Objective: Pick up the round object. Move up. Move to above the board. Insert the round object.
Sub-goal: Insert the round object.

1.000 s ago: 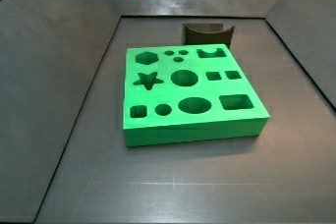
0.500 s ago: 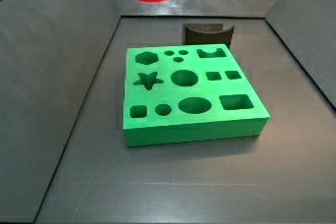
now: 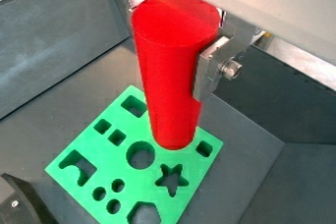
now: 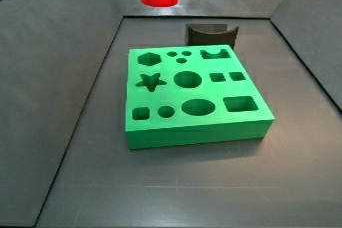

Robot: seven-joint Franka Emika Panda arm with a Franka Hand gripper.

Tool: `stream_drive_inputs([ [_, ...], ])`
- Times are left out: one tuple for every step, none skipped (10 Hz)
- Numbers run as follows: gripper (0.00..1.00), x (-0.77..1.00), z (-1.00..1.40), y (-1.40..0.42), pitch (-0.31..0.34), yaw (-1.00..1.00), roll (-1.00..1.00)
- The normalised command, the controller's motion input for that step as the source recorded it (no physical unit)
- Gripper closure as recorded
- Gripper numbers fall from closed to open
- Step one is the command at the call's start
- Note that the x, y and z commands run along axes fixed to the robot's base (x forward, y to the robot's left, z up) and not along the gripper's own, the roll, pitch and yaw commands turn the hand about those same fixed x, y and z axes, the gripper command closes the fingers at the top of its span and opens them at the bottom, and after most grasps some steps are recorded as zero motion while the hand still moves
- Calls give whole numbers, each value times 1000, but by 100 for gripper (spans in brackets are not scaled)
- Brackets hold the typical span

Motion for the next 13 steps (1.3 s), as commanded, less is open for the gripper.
stream_drive_inputs([
  [100,20,0,0,0,0,0],
  [100,237,-66,-134,56,0,71],
  [100,809,-440,0,110,0,74],
  [100,1000,-534,0,24,0,33],
  [100,1000,-463,209,20,83,46],
  [100,811,-517,200,0,151,136],
  [100,603,-720,43,-20,0,159],
  [100,500,-777,40,-83,0,149],
  [100,414,-717,74,-76,0,207],
  [100,374,-723,66,-71,0,213],
  [100,203,-777,54,-101,-14,171],
  [100,-3,-606,43,-113,-149,54],
  [100,0,-540,37,-100,-217,0],
])
